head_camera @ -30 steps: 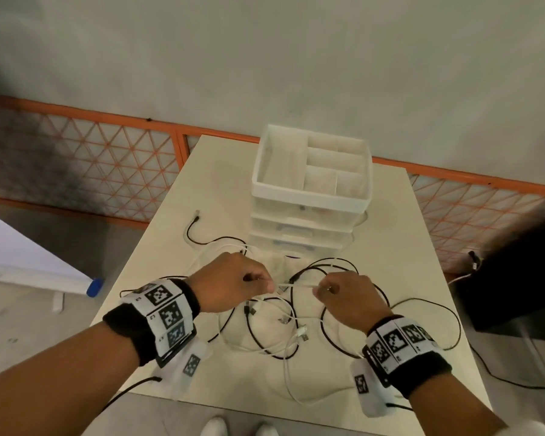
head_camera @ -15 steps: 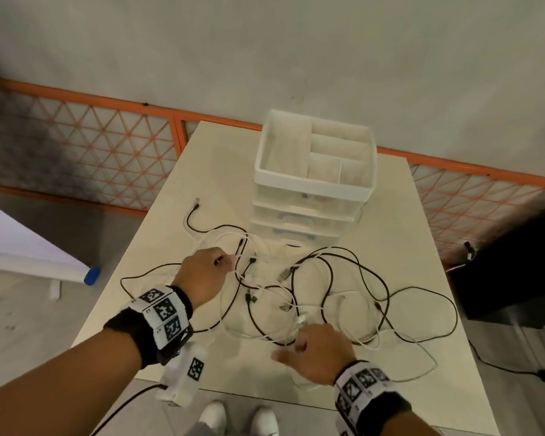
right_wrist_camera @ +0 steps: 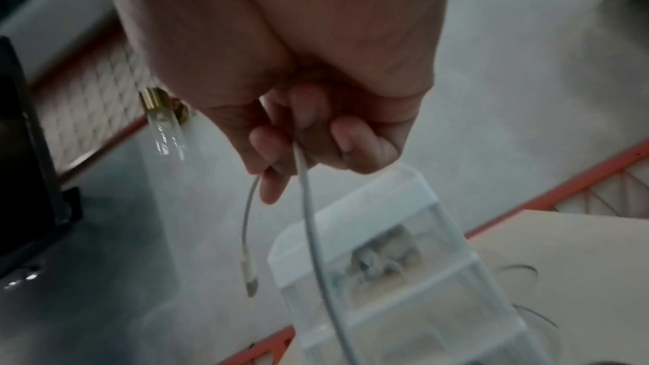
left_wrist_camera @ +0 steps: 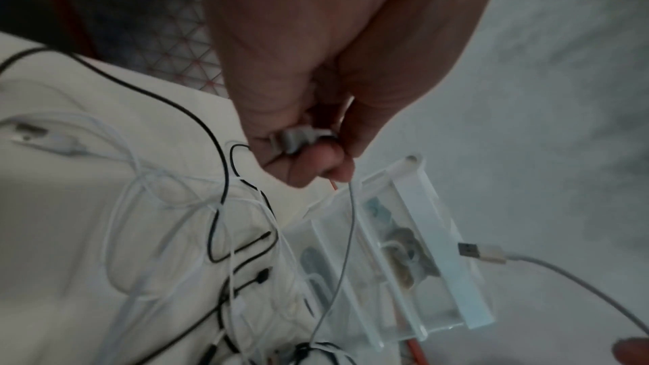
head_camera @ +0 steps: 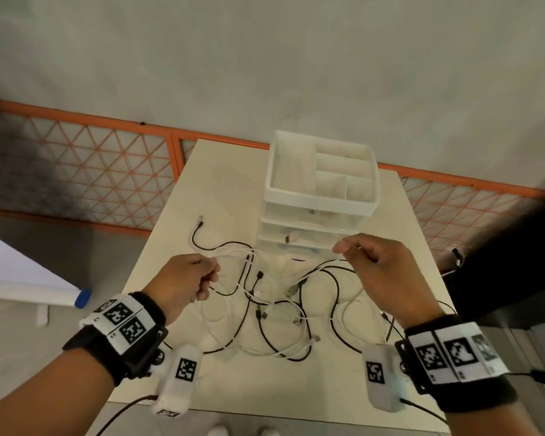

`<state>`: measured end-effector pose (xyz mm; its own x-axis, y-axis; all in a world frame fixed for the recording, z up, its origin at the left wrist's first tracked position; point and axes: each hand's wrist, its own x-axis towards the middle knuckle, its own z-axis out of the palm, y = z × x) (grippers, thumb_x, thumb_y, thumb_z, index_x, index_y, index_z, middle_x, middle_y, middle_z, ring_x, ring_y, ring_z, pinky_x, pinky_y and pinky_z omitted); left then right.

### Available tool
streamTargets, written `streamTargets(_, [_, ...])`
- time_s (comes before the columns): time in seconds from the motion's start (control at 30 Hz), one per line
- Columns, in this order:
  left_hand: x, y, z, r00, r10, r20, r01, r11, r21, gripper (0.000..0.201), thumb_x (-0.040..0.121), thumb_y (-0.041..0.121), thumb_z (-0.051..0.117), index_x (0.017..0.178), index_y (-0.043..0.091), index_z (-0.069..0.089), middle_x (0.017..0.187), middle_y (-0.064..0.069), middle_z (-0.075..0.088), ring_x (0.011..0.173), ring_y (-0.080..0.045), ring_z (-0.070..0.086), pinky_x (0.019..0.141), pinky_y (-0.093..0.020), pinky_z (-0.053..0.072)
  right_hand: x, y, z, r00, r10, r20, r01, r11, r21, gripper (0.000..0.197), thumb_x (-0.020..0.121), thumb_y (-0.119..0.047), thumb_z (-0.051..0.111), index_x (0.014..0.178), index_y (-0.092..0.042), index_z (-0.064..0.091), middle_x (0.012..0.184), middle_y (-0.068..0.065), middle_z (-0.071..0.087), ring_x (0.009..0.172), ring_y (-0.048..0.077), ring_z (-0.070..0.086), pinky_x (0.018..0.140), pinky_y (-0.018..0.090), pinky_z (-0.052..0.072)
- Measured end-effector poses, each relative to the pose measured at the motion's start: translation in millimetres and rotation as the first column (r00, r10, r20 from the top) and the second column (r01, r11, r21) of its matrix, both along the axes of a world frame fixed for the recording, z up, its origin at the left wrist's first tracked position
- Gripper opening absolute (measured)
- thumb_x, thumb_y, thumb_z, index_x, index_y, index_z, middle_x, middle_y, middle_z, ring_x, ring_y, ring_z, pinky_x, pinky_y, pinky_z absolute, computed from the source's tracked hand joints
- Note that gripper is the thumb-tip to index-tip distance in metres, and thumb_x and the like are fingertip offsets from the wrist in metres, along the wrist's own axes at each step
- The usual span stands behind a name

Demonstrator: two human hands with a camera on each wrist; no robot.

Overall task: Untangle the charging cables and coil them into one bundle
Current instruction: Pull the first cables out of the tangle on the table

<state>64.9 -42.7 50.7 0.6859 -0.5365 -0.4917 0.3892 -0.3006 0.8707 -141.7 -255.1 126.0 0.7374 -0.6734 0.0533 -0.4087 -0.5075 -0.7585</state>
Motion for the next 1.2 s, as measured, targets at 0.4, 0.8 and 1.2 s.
streamTargets(0.4, [-30.5, -37.2, 38.6, 0.914, -0.376, 0.155, 0.396, 0.908, -0.136, 0.028, 0.105, 0.018, 0.042, 0.083, 0.012, 0.057, 0.063, -0.005, 0.059, 0.058, -0.012, 0.061, 0.062, -0.029, 0.042, 32.5, 32.2, -1.5, 0.968, 0.242, -0.06, -0.246, 0.965, -0.084, 0.019, 0.097, -0.025, 0.063, 0.08, -0.019, 0.07, 0.054, -0.007, 0.055, 0.049, 0.006, 0.05, 0.052, 0.013, 0.037])
streamTargets(0.8, [-8.4, -55.4, 93.1, 0.979, 0.094, 0.182, -0.01, 0.908, -0.418, 0.024, 0.081, 0.036, 0.069, 0.078, 0.014, 0.063, 0.05, 0.008, 0.027, 0.041, -0.008, 0.023, 0.037, -0.02, 0.025, -46.3, -112.6, -58.6, 0.866, -0.181, -0.467, 0.148, 0.983, -0.107, 0.023, 0.091, -0.044, 0.066, 0.073, -0.03, 0.072, 0.088, -0.002, 0.073, 0.1, 0.029, 0.067, 0.083, 0.032, 0.049])
streamTargets(1.2, [-33.0, -84.2, 58.2, 0.963, 0.195, 0.186, -0.175, 0.977, -0.117, 0.028, 0.102, 0.028, 0.052, 0.086, 0.006, 0.059, 0.045, 0.007, 0.032, 0.038, -0.009, 0.025, 0.039, -0.019, 0.02, -7.1, -166.6, 42.1, 0.944, -0.219, 0.249, 0.217, 0.976, 0.036, 0.021, 0.094, -0.02, 0.05, 0.088, -0.034, 0.064, 0.099, -0.005, 0.073, 0.062, 0.02, 0.072, 0.061, 0.036, 0.052])
